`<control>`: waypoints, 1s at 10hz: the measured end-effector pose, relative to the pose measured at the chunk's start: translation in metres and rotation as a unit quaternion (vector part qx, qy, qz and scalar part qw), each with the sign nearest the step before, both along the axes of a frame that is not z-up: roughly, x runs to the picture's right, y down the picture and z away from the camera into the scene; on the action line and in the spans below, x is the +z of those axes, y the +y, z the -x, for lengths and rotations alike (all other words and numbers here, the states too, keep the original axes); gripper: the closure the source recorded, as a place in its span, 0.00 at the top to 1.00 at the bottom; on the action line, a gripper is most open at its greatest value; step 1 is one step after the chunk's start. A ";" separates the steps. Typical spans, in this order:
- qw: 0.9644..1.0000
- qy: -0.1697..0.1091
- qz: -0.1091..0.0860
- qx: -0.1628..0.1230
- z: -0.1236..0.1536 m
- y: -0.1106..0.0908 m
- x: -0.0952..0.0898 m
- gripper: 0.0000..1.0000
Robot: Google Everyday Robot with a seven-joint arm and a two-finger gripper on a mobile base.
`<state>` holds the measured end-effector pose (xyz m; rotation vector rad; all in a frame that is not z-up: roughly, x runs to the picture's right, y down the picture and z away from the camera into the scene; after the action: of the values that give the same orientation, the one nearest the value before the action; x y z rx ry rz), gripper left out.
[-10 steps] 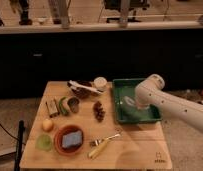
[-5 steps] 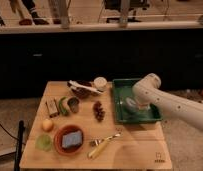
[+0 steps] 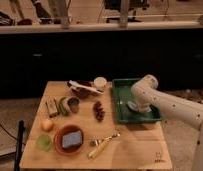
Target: Wipe tray with towel
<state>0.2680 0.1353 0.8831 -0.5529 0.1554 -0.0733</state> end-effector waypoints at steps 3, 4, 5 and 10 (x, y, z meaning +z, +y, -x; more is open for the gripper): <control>1.000 0.008 0.008 0.001 -0.006 0.003 0.004 0.00; 1.000 0.017 0.008 0.000 -0.011 0.002 0.005 0.00; 1.000 0.023 0.008 0.000 -0.014 -0.002 0.007 0.00; 0.999 0.034 0.008 -0.023 -0.008 -0.036 0.022 0.00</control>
<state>0.2763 0.0998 0.9052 -0.5674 0.2336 -0.1002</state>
